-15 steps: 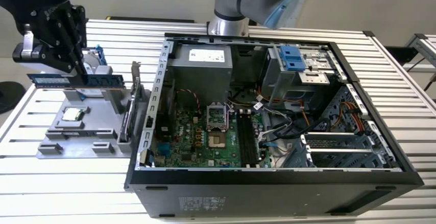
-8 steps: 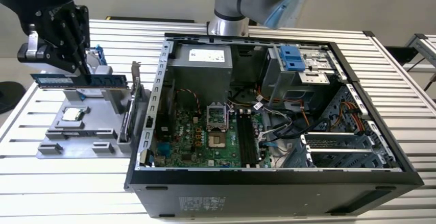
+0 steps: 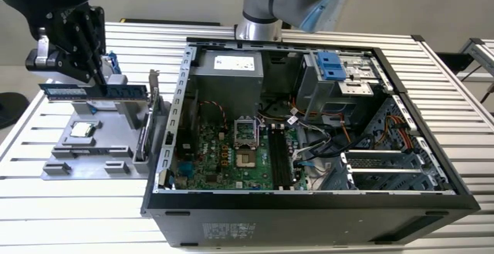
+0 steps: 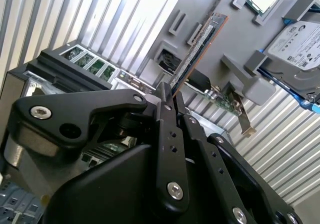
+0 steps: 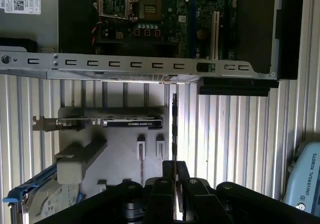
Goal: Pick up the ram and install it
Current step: 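Pick up the ram and move it above insertion slot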
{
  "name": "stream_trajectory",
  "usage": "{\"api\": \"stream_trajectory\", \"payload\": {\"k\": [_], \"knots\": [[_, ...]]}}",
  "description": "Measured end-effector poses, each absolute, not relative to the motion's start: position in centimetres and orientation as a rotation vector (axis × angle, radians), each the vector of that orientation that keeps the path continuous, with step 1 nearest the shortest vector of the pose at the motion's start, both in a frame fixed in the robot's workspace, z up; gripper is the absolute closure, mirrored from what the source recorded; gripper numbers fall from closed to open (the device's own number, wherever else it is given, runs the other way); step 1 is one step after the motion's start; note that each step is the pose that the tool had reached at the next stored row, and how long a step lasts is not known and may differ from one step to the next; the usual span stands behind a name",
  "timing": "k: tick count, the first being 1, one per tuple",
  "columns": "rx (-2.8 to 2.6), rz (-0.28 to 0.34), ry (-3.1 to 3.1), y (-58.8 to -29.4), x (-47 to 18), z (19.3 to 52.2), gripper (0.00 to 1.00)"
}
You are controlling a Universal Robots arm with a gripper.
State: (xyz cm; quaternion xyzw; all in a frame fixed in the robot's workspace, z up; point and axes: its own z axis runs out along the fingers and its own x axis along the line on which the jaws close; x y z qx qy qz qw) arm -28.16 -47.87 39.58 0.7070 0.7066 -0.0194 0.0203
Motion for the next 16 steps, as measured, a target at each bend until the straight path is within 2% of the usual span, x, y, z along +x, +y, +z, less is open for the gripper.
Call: {"api": "stream_trajectory", "payload": {"k": [16], "knots": [[2.192,-0.062,2.191,-47.9,-26.3,39.6,1.00]]}}
